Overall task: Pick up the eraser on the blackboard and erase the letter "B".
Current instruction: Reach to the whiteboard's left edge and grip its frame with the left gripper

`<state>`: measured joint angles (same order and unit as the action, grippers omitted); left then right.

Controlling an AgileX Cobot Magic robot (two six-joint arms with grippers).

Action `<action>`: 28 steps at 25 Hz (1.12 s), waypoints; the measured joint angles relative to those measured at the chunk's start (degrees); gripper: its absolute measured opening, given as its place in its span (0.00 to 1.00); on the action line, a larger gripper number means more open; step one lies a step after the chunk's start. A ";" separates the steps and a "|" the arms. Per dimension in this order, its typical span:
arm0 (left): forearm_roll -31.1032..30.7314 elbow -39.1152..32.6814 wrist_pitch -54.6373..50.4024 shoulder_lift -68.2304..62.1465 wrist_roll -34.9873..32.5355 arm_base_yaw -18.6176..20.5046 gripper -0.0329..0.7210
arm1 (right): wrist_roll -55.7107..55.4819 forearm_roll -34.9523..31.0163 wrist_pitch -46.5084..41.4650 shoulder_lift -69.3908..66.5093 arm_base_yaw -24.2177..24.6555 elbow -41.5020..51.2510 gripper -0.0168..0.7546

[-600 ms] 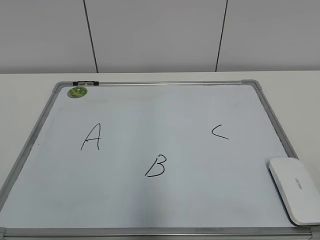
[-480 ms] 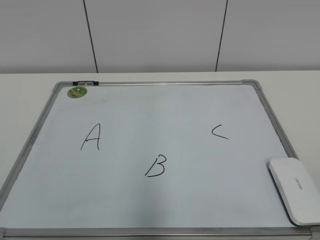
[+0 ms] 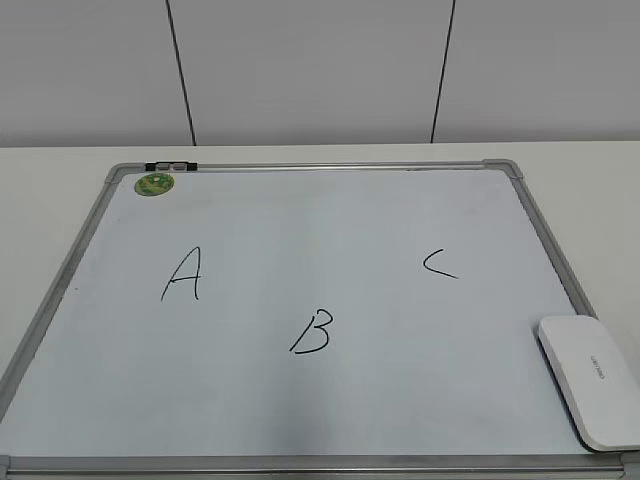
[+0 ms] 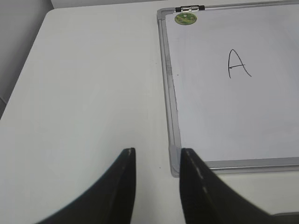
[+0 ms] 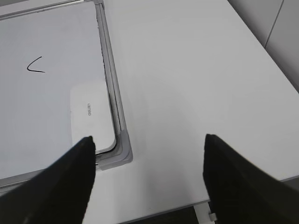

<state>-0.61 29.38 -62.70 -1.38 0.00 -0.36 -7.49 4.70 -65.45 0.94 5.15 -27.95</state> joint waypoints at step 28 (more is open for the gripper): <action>-2.81 35.23 9.18 -83.03 3.46 0.00 0.36 | 0.00 0.00 0.00 0.00 0.00 0.00 0.71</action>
<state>-3.42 64.61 -53.52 -84.42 3.46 -0.36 -7.49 4.70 -65.45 0.94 5.15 -27.95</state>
